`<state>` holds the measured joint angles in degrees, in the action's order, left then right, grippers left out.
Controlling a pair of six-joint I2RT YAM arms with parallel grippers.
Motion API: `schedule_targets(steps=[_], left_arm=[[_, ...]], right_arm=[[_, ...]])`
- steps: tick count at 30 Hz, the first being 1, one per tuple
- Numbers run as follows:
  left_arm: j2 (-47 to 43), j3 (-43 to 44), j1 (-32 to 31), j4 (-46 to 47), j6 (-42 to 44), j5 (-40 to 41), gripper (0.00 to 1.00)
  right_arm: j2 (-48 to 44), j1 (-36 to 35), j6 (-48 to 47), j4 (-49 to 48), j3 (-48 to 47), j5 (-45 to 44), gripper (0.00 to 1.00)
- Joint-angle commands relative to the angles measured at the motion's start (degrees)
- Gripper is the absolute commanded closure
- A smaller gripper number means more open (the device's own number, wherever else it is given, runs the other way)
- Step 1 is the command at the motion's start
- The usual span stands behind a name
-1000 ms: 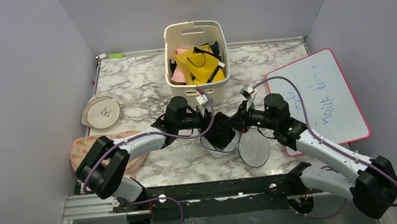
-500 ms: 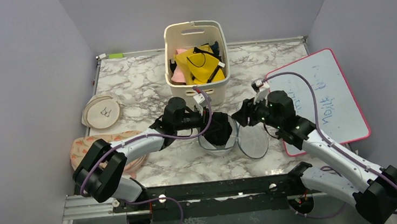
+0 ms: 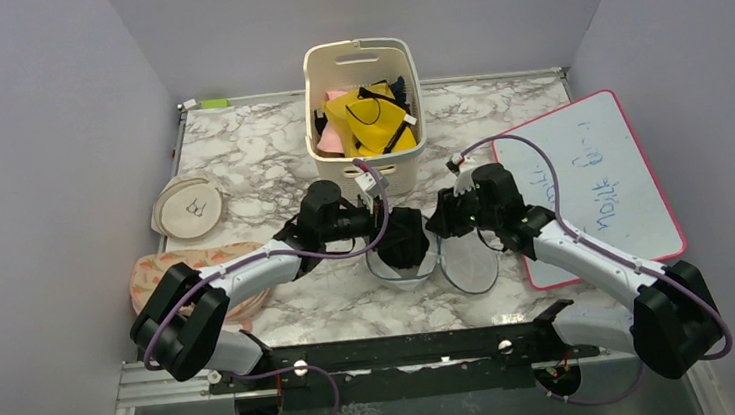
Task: Unzip the laundry bag and remove the bra
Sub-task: Pick up the bra from the laundry bag.
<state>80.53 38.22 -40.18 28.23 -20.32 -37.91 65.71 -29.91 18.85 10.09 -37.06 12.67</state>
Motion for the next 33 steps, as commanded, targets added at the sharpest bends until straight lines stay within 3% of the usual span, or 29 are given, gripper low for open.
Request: schedule_targets(steps=[1, 8, 14, 25, 33], left_arm=[[-1.8, 0.3, 0.0, 1.9, -1.1, -0.7, 1.0], [-1.5, 2.0, 0.1, 1.9, -1.6, -1.9, 1.0], [-2.8, 4.0, 0.1, 1.9, -2.9, -2.8, 1.0], [-7.4, 11.0, 0.1, -1.9, -2.5, -2.8, 1.0], [-12.5, 16.6, 0.1, -11.8, 5.5, 5.6, 1.0]], right_arm=[[1.1, 0.2, -1.3, -5.0, -0.1, 5.7, 0.68], [0.7, 0.2, -0.9, -11.5, 2.3, 11.8, 0.71], [1.9, 0.2, -1.7, -10.2, 1.6, 9.3, 0.99], [2.1, 0.2, -3.6, -10.9, 1.8, 10.7, 0.99], [1.9, 0.2, -4.0, -9.1, 0.9, 9.0, 0.99]])
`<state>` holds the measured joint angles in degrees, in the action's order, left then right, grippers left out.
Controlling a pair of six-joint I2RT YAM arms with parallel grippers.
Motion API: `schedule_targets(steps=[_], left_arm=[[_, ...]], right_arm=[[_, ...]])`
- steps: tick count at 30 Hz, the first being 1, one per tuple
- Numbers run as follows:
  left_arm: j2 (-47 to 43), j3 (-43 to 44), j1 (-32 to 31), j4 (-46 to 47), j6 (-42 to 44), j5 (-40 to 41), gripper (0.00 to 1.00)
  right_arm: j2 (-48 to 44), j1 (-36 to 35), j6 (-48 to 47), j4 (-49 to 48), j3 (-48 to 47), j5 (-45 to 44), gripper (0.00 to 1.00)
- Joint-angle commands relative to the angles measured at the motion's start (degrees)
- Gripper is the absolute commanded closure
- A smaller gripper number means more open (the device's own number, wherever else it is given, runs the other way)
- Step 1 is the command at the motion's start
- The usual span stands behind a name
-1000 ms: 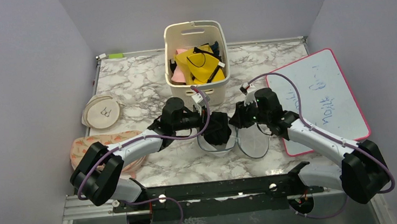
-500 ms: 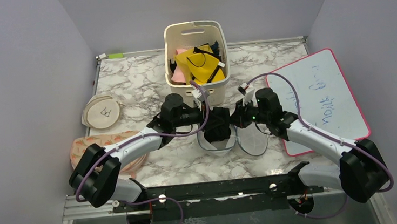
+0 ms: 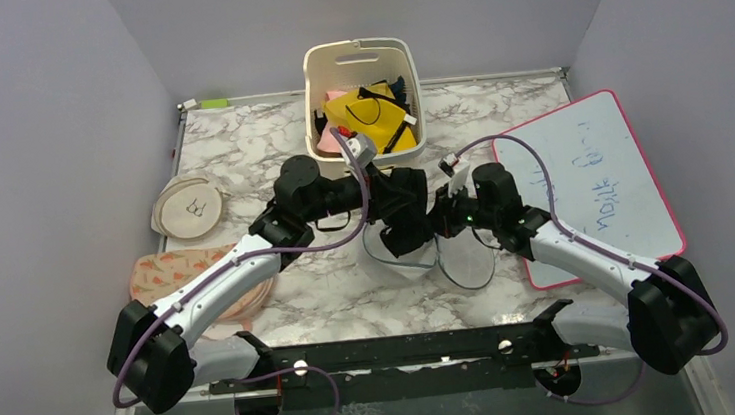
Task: Unzip the laundry bag and remove the bra
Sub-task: Pick up the bra from the laundry bag.
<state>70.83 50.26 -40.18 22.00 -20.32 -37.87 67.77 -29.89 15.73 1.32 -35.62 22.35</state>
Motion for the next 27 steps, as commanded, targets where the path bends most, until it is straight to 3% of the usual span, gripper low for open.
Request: schedule_targets(steps=[1, 12, 27], left_arm=[[-3.1, 5.7, 0.1, -7.4, 6.5, 6.7, 1.0], [-7.2, 14.0, 0.1, -14.6, 10.1, 13.8, 1.0], [-5.5, 28.8, 0.1, -22.0, 14.3, 24.8, 1.0]], right_arm=[[-0.3, 0.2, -0.7, -0.5, -0.3, -0.7, 0.99], [0.0, 0.2, -0.6, -0.9, 0.4, -0.4, 0.99], [-0.2, 0.2, -0.7, -0.9, 1.0, -0.3, 0.99]])
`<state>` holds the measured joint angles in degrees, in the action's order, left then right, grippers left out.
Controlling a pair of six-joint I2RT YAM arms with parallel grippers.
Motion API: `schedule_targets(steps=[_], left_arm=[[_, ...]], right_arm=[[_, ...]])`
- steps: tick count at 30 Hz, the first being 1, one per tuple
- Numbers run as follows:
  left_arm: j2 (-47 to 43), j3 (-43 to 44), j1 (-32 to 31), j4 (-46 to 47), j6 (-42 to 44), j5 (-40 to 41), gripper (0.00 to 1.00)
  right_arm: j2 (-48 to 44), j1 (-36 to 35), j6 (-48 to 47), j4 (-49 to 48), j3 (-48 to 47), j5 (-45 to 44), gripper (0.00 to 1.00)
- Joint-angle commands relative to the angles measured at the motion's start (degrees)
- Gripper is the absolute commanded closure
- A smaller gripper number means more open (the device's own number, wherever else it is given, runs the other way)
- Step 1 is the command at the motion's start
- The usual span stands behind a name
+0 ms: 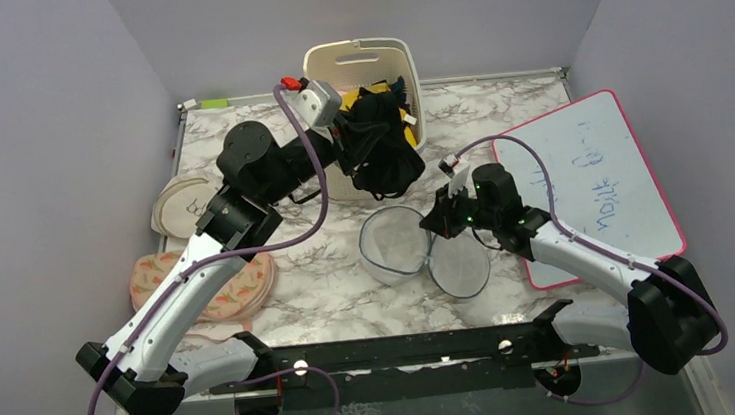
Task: Unzip the laundry bag and remove the bra
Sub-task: Pick up the bra from the laundry bag, then place the bra in the bin.
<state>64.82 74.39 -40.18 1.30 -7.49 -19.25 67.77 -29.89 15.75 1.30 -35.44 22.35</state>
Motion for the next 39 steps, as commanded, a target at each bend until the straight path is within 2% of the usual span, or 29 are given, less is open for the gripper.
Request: schedule_targets(steps=[1, 8, 14, 19, 31, 35, 39], left_arm=[[0.9, 5.7, 0.1, -1.4, 1.5, 7.2, 1.0], [6.7, 15.0, 0.5, -5.6, 1.5, 18.1, 1.0], [14.1, 22.7, 2.6, -5.7, 1.3, 24.0, 1.0], [21.1, 27.7, 3.5, -5.3, 4.7, 29.4, 1.0], [36.1, 36.3, 6.0, -6.8, 4.8, 28.3, 1.0], [39.5, 33.3, 7.1, -7.2, -0.3, 22.7, 1.0], [41.0, 26.5, 8.9, -6.5, -7.7, 16.7, 1.0]], right_arm=[[-0.3, 0.2, -0.7, -0.9, 1.0, -0.4, 0.99], [-1.0, 0.3, -0.7, -1.8, 2.0, -0.7, 0.99], [-0.9, 0.2, -0.8, -2.0, 1.9, -0.6, 0.99], [-1.6, 0.2, -0.8, -1.6, 2.0, -1.3, 0.99], [-2.4, 0.2, -0.9, -1.6, 1.8, -1.4, 0.99], [-3.3, 0.2, -0.8, -1.3, 2.1, -1.5, 0.99], [-3.8, 0.2, -0.6, -1.0, 2.2, -1.5, 0.99]])
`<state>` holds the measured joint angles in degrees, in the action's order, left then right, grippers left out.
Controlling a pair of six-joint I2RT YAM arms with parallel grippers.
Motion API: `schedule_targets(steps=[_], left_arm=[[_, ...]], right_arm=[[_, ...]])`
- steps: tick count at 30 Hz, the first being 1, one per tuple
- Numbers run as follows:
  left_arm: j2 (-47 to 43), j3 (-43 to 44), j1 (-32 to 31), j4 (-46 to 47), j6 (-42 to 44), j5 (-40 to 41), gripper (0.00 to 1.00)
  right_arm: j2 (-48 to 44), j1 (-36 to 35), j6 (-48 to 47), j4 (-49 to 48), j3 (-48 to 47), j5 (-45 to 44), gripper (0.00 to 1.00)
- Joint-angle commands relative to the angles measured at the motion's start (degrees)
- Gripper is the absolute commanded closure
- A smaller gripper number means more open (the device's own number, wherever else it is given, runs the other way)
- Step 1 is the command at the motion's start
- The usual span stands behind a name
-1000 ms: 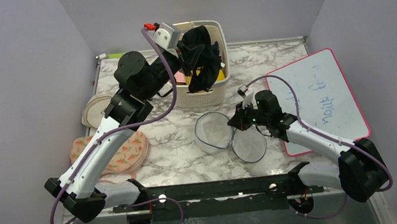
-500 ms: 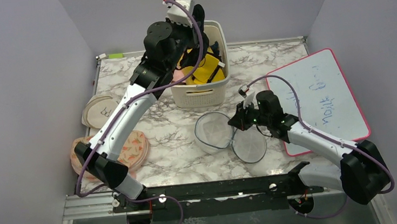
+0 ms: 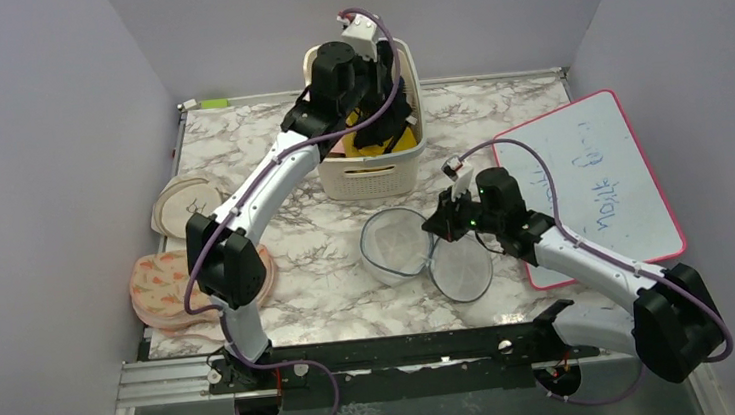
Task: Unzip the laundry bag and remove the bra
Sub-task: Place the bra in the bin.
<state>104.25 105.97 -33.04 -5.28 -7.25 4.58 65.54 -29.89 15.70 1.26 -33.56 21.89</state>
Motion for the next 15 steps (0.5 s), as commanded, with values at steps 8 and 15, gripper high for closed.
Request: schedule_targets(steps=[8, 15], left_arm=[[0.4, -23.1, 8.5, 9.5, -23.9, -20.2, 0.96], [-2.1, -26.5, 8.9, 11.0, -22.6, -21.7, 0.61]], right_arm=[[-0.6, 0.2, -0.2, -1.4, -0.4, 0.4, 0.99], [2.3, 0.2, -0.4, -1.6, -1.7, 2.0, 0.99]])
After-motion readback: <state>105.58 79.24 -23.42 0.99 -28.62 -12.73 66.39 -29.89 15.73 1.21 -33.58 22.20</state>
